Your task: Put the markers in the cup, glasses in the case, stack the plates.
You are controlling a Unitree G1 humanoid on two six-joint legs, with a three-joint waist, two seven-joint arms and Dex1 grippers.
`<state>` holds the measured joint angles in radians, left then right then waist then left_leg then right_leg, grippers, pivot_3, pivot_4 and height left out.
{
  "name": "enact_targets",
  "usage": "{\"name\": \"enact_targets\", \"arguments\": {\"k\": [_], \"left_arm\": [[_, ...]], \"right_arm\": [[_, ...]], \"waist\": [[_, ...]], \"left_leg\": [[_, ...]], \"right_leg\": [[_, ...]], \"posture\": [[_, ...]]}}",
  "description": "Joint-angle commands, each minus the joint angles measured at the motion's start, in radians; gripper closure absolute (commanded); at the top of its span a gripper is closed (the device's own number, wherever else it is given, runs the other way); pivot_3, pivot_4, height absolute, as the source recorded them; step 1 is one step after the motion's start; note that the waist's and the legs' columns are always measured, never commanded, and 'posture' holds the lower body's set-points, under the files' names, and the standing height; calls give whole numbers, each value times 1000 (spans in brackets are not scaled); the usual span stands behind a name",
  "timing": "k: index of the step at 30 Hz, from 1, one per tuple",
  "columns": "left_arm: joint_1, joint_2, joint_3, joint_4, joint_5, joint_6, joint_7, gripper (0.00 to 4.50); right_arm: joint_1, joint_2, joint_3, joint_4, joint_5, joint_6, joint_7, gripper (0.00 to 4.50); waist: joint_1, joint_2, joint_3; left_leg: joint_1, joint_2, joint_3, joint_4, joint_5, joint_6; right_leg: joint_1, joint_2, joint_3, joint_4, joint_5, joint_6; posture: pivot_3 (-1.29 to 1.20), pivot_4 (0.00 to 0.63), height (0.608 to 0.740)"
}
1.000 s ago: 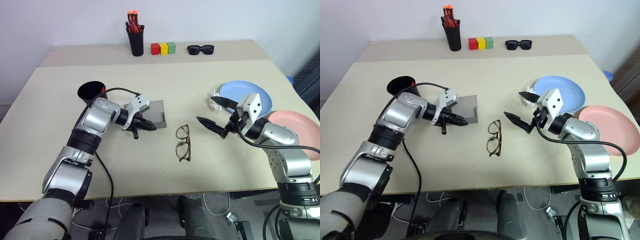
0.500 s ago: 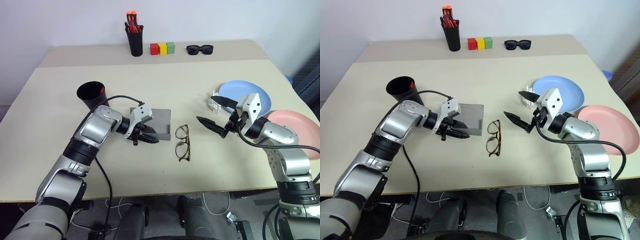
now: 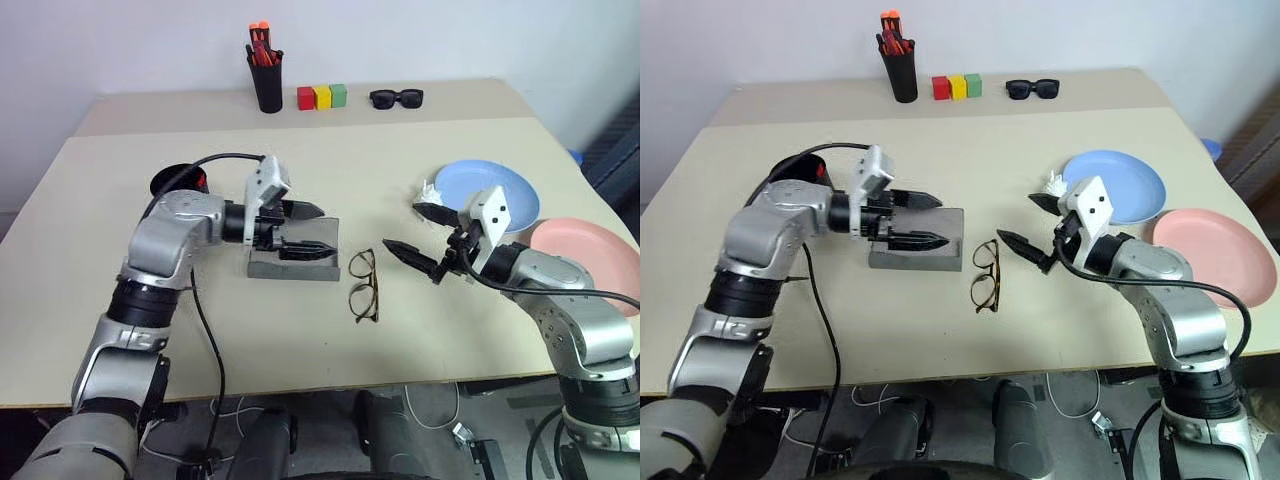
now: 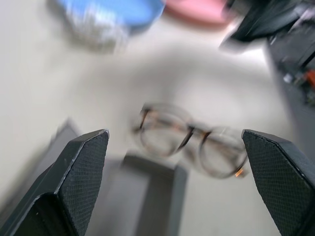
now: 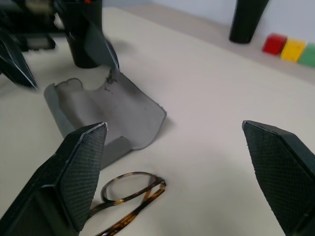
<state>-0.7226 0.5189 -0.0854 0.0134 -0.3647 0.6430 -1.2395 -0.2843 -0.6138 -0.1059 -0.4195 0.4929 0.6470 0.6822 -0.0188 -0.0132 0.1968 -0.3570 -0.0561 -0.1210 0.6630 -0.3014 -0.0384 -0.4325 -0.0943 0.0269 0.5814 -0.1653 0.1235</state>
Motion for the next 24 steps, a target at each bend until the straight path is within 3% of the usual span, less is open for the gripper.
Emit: {"name": "enact_targets", "arguments": {"k": [1, 8, 17, 24], "left_arm": [[87, 50, 82, -83, -65, -60, -20, 63], [254, 119, 168, -183, -150, -115, -28, 63], [309, 175, 213, -205, -221, -127, -39, 63], [295, 178, 196, -192, -236, -131, -29, 63]], "right_arm": [[-45, 13, -12, -139, 60, 225, -147, 0], [-169, 60, -42, -158, 98, 589, -336, 0], [-279, 163, -61, -221, 111, 928, -437, 0], [-262, 240, -25, -228, 126, 967, -522, 0]], "waist": [[3, 0, 0], [10, 0, 0], [2, 0, 0], [5, 0, 0]], "left_leg": [[0, 0, 0, 0, 0, 0], [-1, 0, 0, 0, 0, 0], [-1, 0, 1, 0, 0, 0], [-1, 0, 0, 0, 0, 0]], "right_leg": [[0, 0, 0, 0, 0, 0], [0, -1, 0, -1, 0, 0], [0, 0, 0, -1, 0, 0], [0, 0, 0, -1, 0, 0]], "posture": [[0, 150, 740], [0, 150, 740], [0, 150, 740], [0, 150, 740]]}}
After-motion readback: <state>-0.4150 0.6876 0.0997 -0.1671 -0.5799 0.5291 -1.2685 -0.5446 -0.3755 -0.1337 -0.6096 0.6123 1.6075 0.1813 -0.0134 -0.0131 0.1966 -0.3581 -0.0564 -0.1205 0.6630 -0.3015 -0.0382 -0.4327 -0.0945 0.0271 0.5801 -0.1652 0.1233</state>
